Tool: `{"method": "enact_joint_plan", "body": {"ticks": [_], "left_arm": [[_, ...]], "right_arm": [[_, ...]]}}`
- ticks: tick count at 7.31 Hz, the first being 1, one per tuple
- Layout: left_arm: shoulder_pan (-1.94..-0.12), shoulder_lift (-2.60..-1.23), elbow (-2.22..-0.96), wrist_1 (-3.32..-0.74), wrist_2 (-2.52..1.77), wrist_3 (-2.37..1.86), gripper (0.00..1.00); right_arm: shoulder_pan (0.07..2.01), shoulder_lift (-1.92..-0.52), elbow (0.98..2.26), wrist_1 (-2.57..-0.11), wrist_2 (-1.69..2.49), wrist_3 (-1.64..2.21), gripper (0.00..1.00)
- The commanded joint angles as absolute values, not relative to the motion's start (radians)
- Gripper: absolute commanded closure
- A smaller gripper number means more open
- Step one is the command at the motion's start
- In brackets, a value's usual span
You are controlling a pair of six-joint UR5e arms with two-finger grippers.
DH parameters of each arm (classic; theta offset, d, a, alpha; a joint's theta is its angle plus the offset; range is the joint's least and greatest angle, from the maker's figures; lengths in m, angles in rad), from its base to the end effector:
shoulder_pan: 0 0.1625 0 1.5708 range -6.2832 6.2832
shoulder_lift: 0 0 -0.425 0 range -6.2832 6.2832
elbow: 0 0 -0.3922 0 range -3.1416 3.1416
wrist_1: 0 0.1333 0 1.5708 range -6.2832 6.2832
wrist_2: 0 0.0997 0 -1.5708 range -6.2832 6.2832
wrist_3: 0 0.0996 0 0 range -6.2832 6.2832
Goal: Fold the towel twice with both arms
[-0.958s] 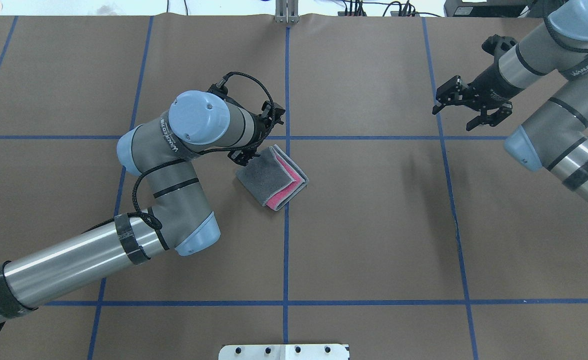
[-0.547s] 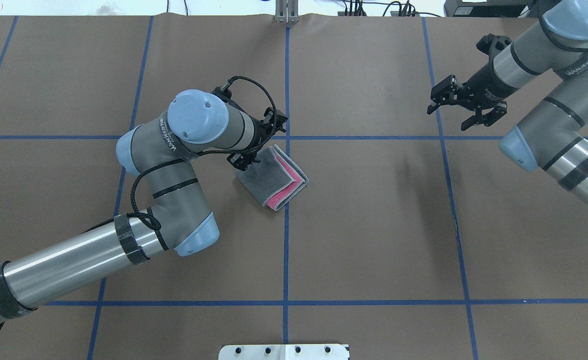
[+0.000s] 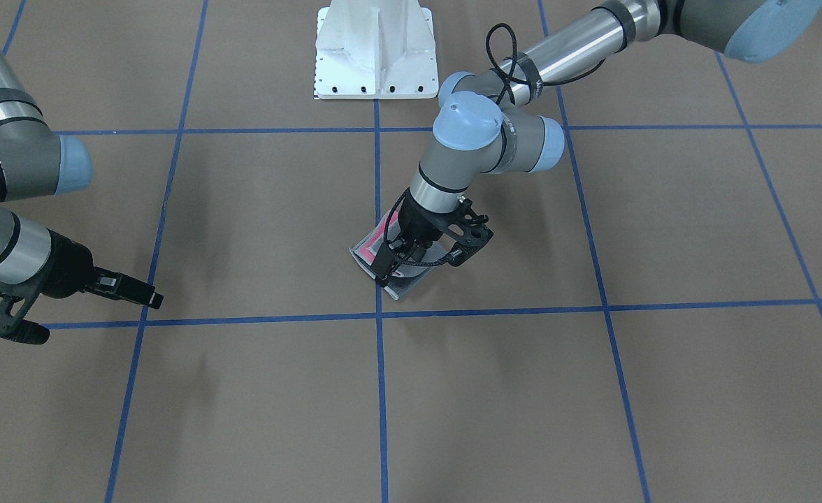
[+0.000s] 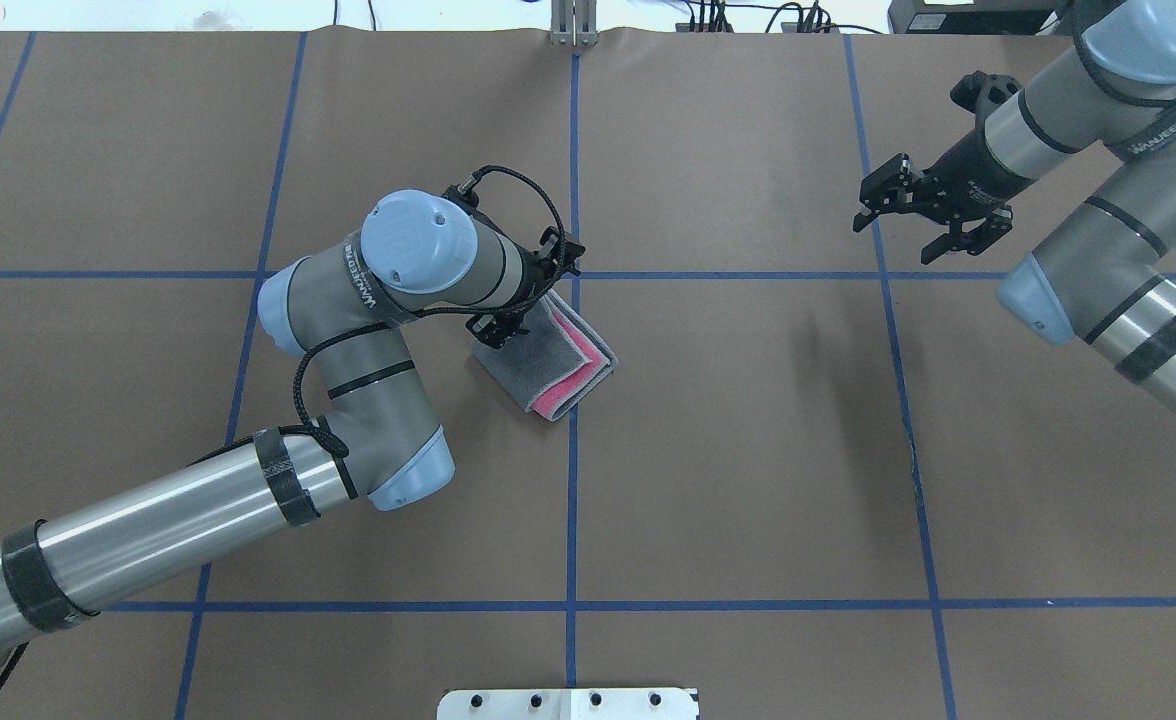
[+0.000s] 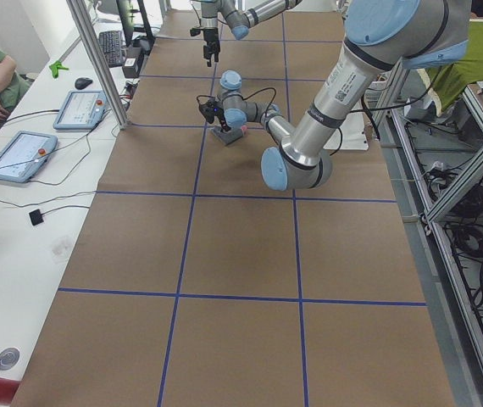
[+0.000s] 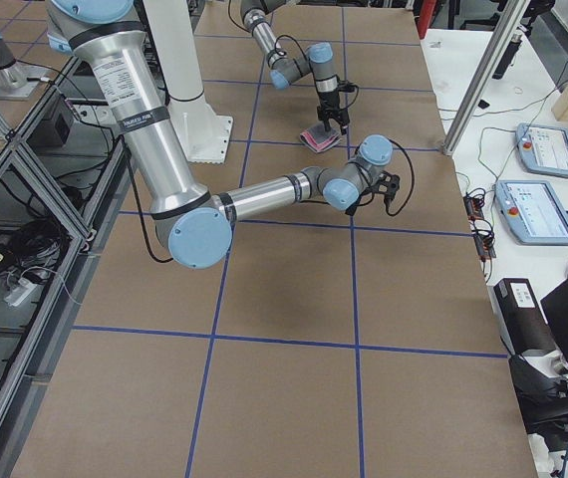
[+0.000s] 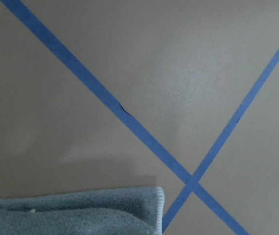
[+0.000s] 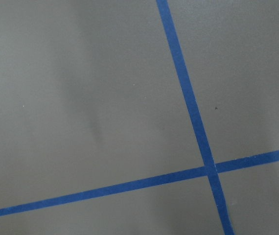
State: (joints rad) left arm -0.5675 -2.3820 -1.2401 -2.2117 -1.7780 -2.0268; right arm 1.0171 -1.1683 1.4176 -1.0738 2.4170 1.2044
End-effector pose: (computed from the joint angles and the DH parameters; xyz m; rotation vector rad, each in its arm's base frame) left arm 0.6031 -0.5182 0.2264 -0.1261 1.1598 -0.7933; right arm -0.2995 -0.5962 0.4376 -0.1735 -1.0521 0.2727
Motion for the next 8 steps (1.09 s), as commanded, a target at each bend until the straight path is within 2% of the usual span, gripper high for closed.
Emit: {"method": "enact_joint_plan", "body": {"ticks": [1, 3, 8], "left_arm": [[-0.568, -2.445, -1.143, -2.246, -1.773, -2.028, 0.00], [-0.578, -2.450, -1.100, -2.304, -1.772, -2.029, 0.00], [-0.675, -2.497, -1.109, -2.296, -1.860, -2.019, 0.00]], "right_arm": [[1.017, -1.170, 1.417, -1.074, 2.418, 1.203, 0.00], [1.017, -1.173, 1.417, -1.074, 2.418, 1.201, 0.00], [1.017, -1.170, 1.419, -1.072, 2.416, 1.201, 0.00]]}}
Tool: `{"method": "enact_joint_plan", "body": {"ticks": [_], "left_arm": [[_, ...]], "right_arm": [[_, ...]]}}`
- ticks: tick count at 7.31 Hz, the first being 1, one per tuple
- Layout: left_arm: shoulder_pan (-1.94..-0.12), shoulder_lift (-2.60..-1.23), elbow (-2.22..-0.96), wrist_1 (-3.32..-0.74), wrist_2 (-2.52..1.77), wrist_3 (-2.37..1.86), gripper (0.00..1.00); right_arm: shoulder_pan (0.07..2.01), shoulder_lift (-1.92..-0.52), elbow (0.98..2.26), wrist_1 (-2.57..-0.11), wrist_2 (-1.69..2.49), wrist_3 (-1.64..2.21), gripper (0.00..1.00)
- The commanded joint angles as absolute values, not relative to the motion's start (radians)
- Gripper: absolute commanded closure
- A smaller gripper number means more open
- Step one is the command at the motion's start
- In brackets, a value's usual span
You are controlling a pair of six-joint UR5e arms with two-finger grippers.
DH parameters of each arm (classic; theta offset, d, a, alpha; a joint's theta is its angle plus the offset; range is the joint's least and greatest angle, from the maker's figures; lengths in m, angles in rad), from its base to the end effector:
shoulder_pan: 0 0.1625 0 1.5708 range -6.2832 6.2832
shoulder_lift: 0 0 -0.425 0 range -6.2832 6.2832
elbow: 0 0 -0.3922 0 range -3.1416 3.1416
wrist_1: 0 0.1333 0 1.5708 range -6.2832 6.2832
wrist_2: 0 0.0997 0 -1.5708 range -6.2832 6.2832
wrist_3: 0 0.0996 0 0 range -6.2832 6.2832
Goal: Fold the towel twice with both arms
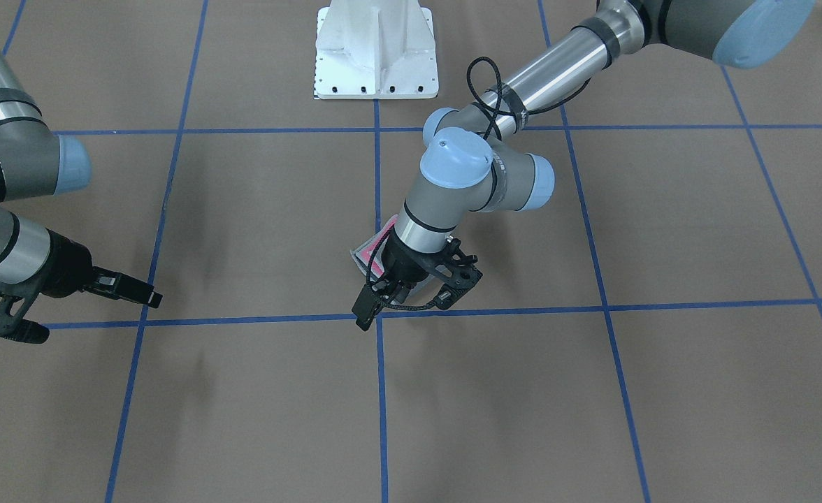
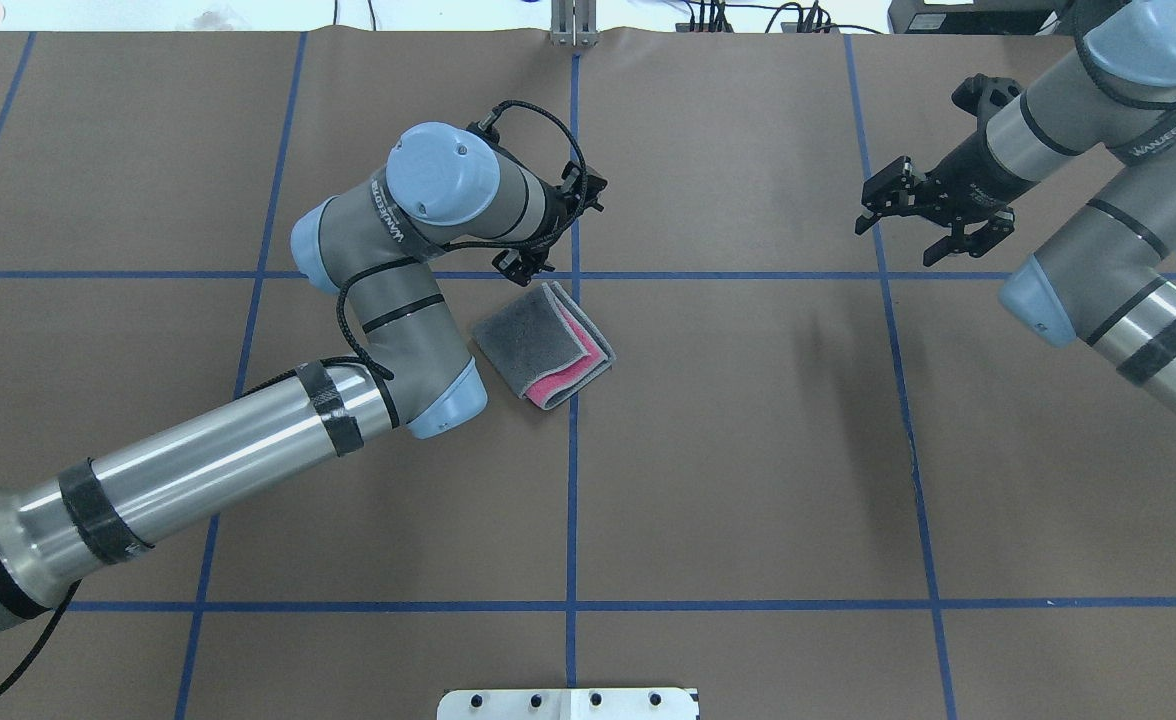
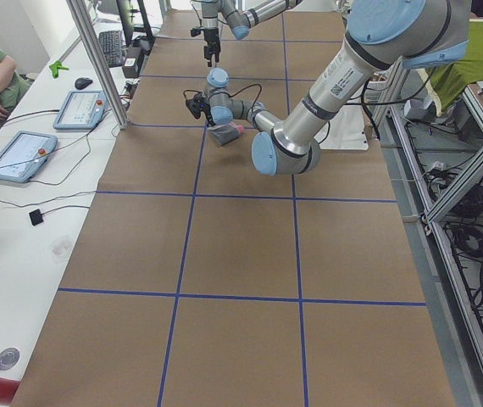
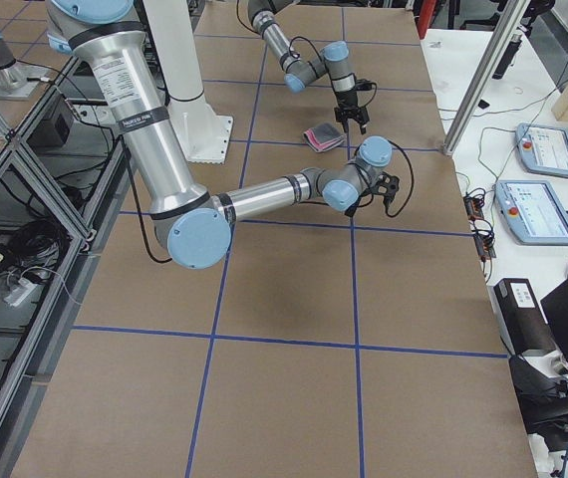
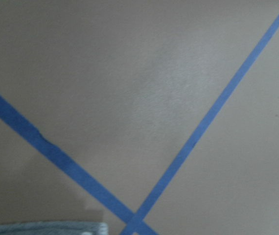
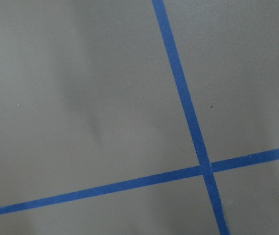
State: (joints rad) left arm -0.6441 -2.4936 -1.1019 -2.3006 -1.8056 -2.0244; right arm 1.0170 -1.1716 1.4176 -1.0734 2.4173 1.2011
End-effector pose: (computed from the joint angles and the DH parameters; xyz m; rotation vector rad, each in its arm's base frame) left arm 0.5885 -0.5797 0.1913 -0.0968 1.2315 -0.8218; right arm -0.2991 -0.5953 0.4397 -0.1740 -1.0506 0.2709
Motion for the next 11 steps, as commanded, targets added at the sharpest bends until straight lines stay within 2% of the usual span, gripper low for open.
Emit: {"method": "enact_joint_plan", "body": {"ticks": [1, 3, 4, 6, 7, 8, 11], "left_arm": [[-0.731, -2.496, -1.123, -2.277, -1.967, -1.987, 0.00], [-0.851, -2.464, -1.239, -2.101, -2.063, -1.796, 0.00], [-0.874, -2.377, -1.350, -2.013, -2.063, -1.620, 0.00], [-0.932, -2.115, -1.641, -1.765, -2.056, -1.115, 0.00], [-1.044, -2.065, -1.663, -1.697, -2.065, -0.909, 0.00], [-1.110, -2.018, -1.666, -1.645, -2.065, -0.656, 0.00], [-1.305, -1.822, -1.671, -1.620, -2.072, -0.033, 0.00]], "right_arm": [[1.026, -1.154, 1.423, -1.068, 2.416, 1.201, 0.00], [1.022, -1.170, 1.408, -0.866, 2.264, 1.204, 0.00], [0.997, -1.184, 1.399, -0.830, 2.173, 1.203, 0.00], [1.046, -1.215, 1.393, -0.840, 2.166, 1.124, 0.00], [1.105, -1.233, 1.391, -0.901, 2.175, 0.963, 0.00], [1.180, -1.227, 1.400, -1.068, 2.180, 0.799, 0.00], [1.401, -1.232, 1.402, -1.430, 2.178, 0.310, 0.00]]}}
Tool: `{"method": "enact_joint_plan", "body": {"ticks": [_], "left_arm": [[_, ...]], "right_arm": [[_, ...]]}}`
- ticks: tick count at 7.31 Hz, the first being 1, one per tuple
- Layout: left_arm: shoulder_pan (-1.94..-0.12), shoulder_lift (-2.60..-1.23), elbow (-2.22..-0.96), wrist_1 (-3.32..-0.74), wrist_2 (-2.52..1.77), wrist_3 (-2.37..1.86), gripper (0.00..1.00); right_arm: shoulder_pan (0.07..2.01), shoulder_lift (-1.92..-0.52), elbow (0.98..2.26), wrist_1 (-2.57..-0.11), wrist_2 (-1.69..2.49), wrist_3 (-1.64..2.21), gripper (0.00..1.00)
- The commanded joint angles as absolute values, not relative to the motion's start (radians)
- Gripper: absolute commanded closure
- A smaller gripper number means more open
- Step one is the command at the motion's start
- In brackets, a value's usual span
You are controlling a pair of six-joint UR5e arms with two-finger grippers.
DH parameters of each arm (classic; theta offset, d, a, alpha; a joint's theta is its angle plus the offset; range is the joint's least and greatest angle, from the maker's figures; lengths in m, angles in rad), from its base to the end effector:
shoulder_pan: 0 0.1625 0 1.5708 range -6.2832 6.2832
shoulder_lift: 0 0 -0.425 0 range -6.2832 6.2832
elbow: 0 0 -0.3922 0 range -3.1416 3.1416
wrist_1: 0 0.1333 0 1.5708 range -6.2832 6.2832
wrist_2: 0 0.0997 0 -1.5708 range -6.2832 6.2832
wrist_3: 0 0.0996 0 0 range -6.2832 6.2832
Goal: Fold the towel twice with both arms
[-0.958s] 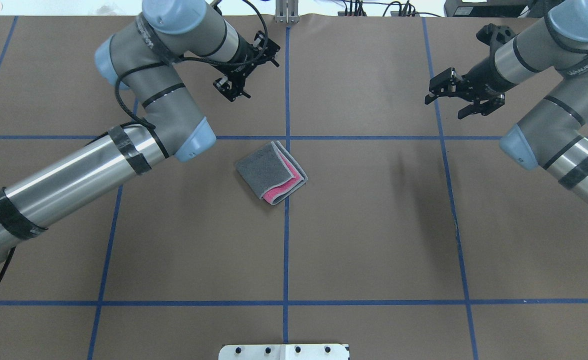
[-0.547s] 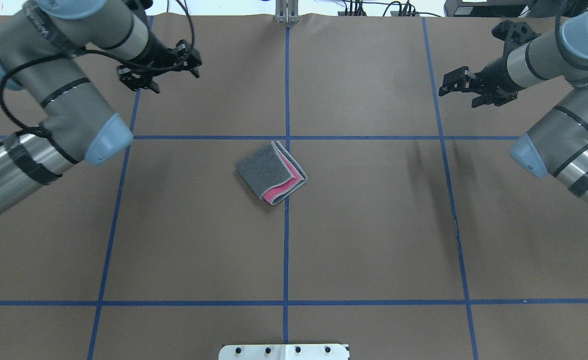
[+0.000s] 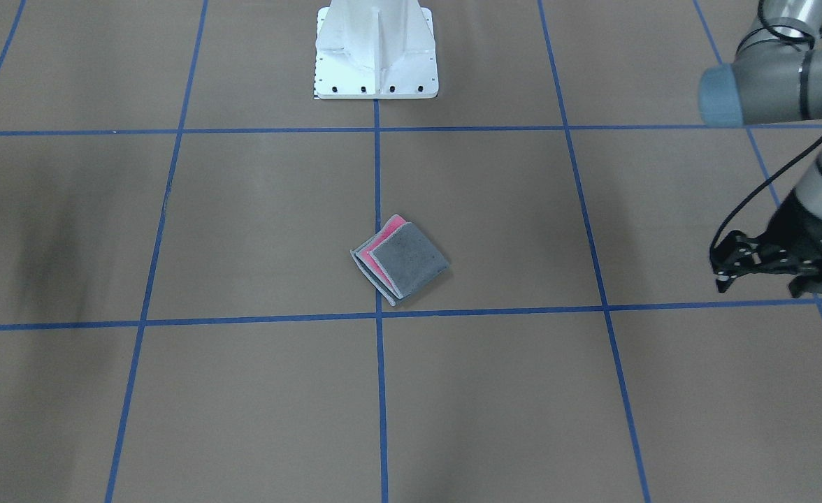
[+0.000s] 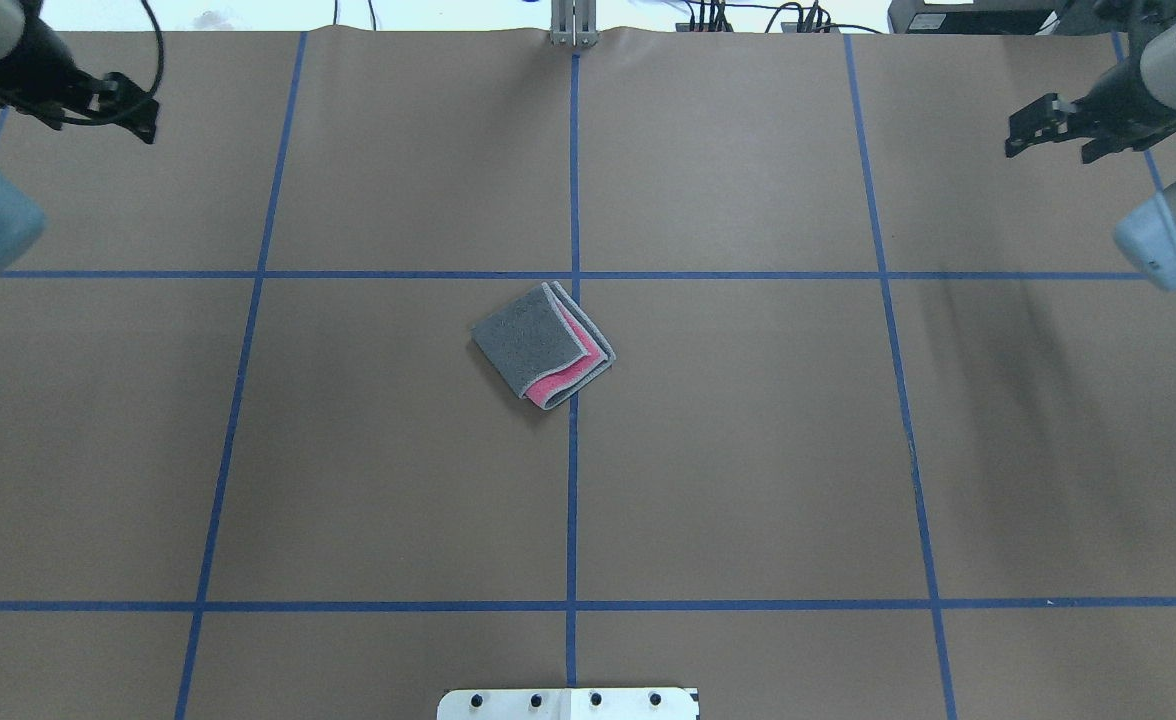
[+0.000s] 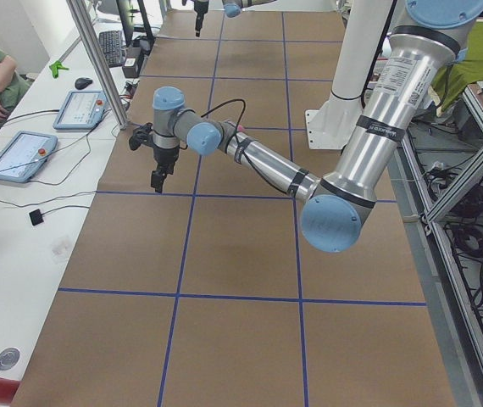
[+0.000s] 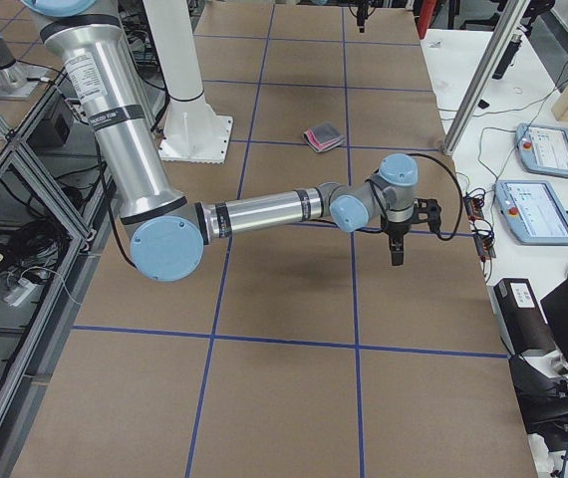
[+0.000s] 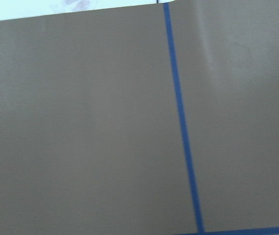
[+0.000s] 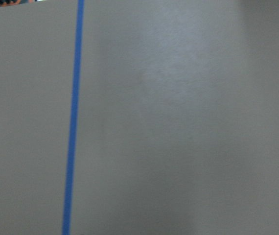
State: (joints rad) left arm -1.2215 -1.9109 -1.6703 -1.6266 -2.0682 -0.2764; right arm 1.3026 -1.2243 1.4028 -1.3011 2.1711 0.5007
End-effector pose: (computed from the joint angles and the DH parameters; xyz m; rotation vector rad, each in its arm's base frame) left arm 0.1336 -0.6176 0.4259 0.3119 0.6133 0.1932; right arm -0.0995 -0.6527 0.5235 0.1814 -0.7097 0.0875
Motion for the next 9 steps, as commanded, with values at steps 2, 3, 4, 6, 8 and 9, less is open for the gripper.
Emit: {"method": "enact_joint_plan", "body": {"ticks": [2, 3, 4, 6, 8, 9], "left_arm": [[-1.452, -1.696, -1.646, -1.608, -2.240, 0.121, 0.00], [-1.453, -1.659, -1.576, -1.623, -2.244, 0.123, 0.00], [-1.454, -1.599, -1.547, -1.641, -2.244, 0.123, 0.00], [-1.506, -1.560, -1.548, -1.721, -2.293, 0.114, 0.00], [-1.534, -1.458, -1.718, -1.668, -2.390, 0.107, 0.00], [-1.549, -1.421, -1.867, -1.517, -2.384, 0.107, 0.00]], "right_arm": [[1.568, -1.374, 1.442, -1.477, 2.256, 0.139, 0.00], [1.613, -1.469, 1.462, -1.467, 2.320, 0.086, 0.00], [1.697, -1.512, 1.494, -1.466, 2.371, 0.075, 0.00], [1.706, -1.755, 1.825, -1.526, 2.375, 0.090, 0.00], [1.707, -1.632, 1.888, -1.842, 2.376, 0.081, 0.00], [1.704, -1.603, 1.870, -1.862, 2.376, 0.077, 0.00]]}}
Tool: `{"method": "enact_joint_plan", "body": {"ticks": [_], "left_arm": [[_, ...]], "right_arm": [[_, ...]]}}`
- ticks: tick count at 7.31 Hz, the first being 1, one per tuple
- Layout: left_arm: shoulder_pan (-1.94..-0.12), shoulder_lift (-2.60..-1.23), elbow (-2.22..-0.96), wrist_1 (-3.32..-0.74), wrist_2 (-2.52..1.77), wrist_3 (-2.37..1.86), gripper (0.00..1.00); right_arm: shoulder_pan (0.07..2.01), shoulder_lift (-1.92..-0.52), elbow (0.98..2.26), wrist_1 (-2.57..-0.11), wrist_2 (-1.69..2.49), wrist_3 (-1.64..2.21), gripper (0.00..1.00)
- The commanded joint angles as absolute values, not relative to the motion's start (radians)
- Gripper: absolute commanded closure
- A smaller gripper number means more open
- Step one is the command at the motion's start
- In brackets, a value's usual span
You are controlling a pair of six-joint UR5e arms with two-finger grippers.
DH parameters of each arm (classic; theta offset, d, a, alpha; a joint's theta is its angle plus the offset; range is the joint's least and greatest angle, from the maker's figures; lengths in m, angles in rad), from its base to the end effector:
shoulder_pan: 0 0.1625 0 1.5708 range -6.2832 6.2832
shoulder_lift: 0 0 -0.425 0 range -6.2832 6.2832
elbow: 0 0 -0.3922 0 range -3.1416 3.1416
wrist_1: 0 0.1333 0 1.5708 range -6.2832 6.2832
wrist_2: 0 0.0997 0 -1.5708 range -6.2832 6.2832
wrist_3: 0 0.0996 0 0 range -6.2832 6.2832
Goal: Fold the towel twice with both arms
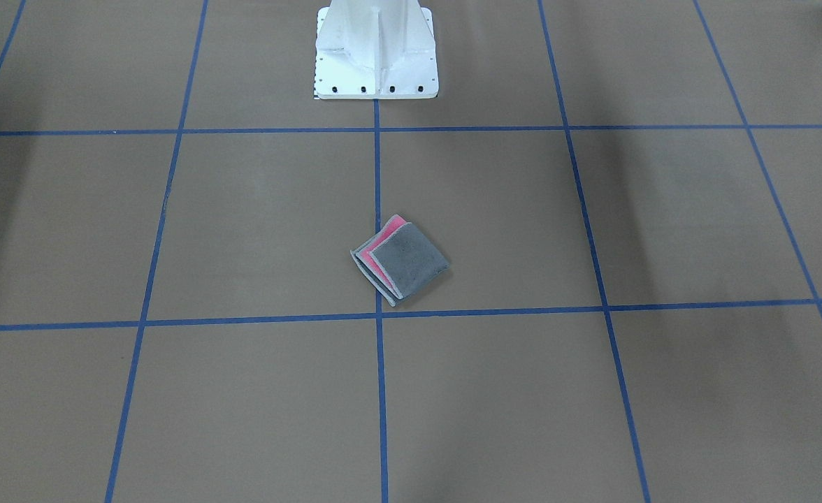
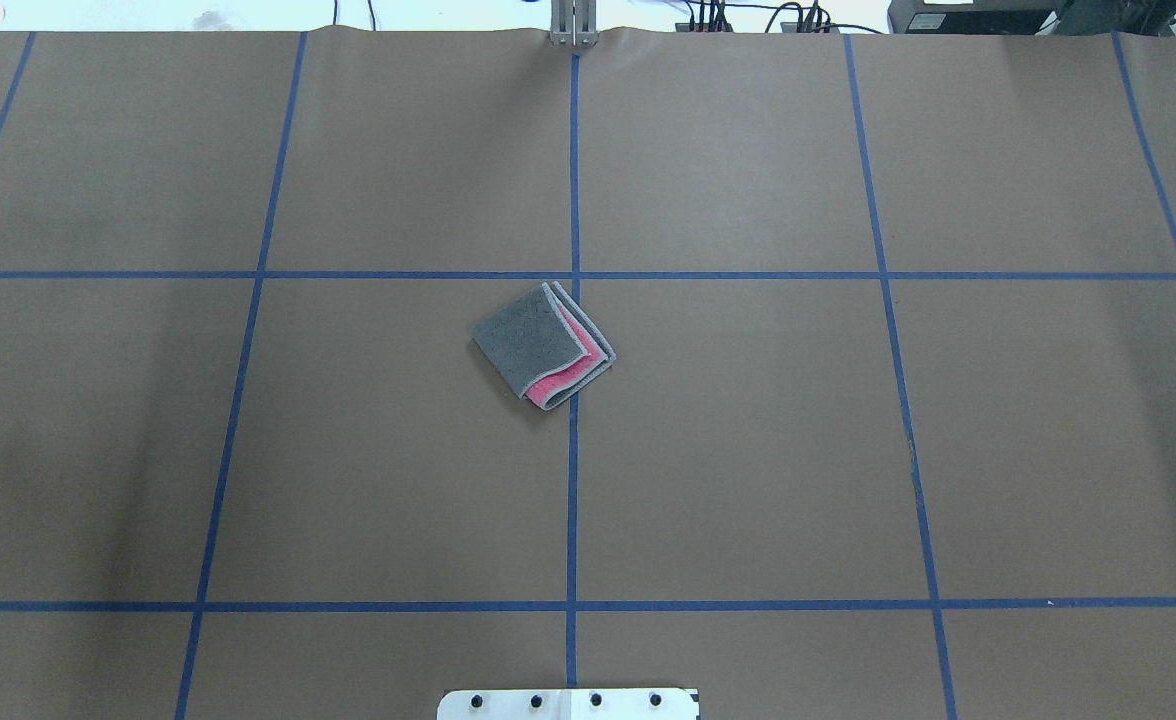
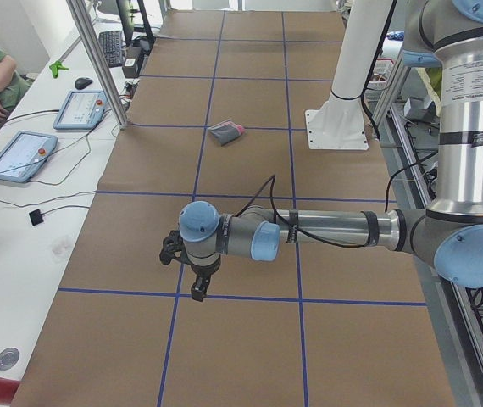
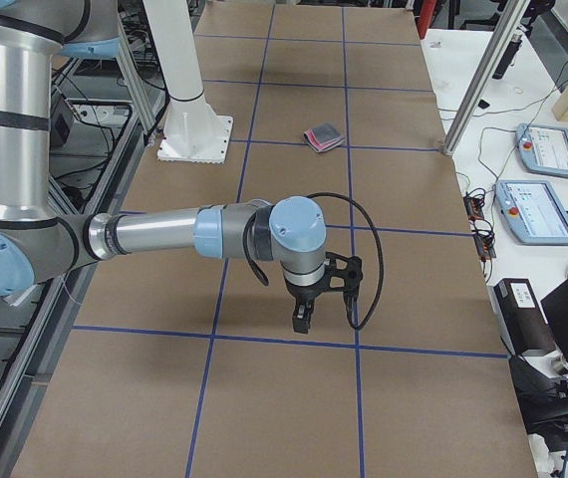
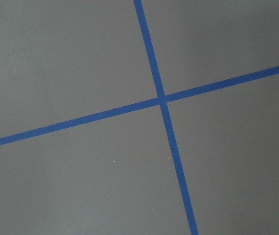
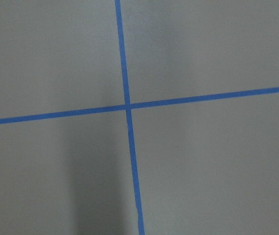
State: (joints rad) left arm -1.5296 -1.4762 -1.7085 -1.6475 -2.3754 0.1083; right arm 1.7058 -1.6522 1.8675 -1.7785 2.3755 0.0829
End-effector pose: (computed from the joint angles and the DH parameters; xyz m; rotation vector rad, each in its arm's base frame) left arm -0.0426 -0.4611 0.6253 0.1404 0.8006 0.1894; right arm 0.1214 -0.4364 0.5706 0.0282 -0.8057 0.2029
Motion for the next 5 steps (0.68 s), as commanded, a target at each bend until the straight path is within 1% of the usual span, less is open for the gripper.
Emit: {"method": "enact_joint_plan", "body": {"ticks": [1, 3, 5], "left_arm": [[-1.568, -1.408, -1.944, -1.434, -2.378, 0.110, 0.00], [-1.574, -1.391, -1.938, -1.437, -2.233, 0.124, 0.00], [-1.569, -1.410, -1.921, -1.431, -2.235, 0.134, 0.00]], "right_arm": [[1.703, -1.597, 1.849, -1.858, 2.378, 0.074, 0.00], [1.703, -1.597, 1.804, -1.812, 2.376, 0.074, 0.00], [1.695, -1.612, 1.766, -1.743, 2.376, 0.074, 0.00]]}}
